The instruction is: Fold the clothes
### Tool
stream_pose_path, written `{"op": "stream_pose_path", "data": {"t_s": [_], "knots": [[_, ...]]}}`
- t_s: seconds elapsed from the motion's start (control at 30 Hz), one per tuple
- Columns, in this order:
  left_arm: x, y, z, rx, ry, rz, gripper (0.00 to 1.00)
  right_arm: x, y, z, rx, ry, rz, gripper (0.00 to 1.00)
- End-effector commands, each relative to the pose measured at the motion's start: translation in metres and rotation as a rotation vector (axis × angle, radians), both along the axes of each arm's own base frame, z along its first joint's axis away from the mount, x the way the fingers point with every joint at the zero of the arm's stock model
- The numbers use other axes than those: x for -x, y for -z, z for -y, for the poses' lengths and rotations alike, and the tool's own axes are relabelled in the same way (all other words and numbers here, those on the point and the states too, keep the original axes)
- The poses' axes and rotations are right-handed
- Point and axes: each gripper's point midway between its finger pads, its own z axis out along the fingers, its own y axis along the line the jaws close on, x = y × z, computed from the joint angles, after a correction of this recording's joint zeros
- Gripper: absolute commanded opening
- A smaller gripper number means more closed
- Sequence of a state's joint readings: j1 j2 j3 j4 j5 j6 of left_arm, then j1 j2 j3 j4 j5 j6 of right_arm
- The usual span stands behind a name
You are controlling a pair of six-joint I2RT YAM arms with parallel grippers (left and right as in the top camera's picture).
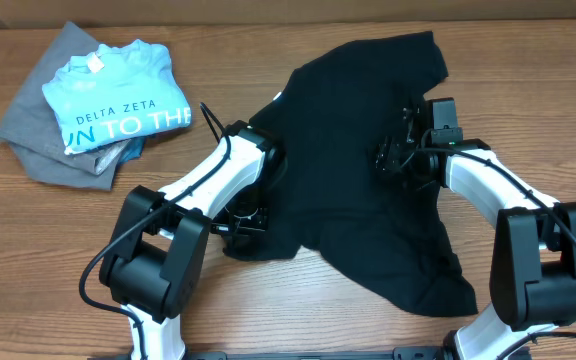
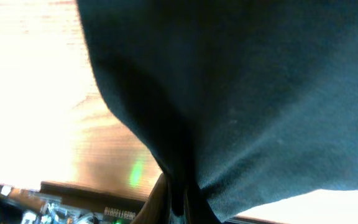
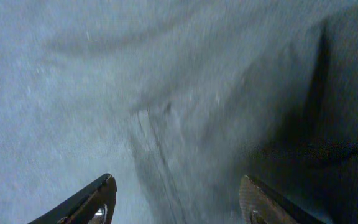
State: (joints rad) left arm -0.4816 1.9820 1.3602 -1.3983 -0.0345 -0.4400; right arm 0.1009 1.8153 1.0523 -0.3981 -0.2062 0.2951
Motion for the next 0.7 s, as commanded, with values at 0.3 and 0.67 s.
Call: {"op": "stream_pose_path", "data": {"t_s": [0.3, 0.67], "knots": [[0.026, -0.005, -0.011, -0.108, -0.035, -0.052, 0.04, 0.007, 0.019, -0.021, 0.011, -0.077, -0.027, 0.65], [0.023, 0.004, -0.015, -0.119, -0.033, -0.024, 0.04, 0.016, 0.049, -0.025, 0.193, -0.121, -0.063, 0.57]]}}
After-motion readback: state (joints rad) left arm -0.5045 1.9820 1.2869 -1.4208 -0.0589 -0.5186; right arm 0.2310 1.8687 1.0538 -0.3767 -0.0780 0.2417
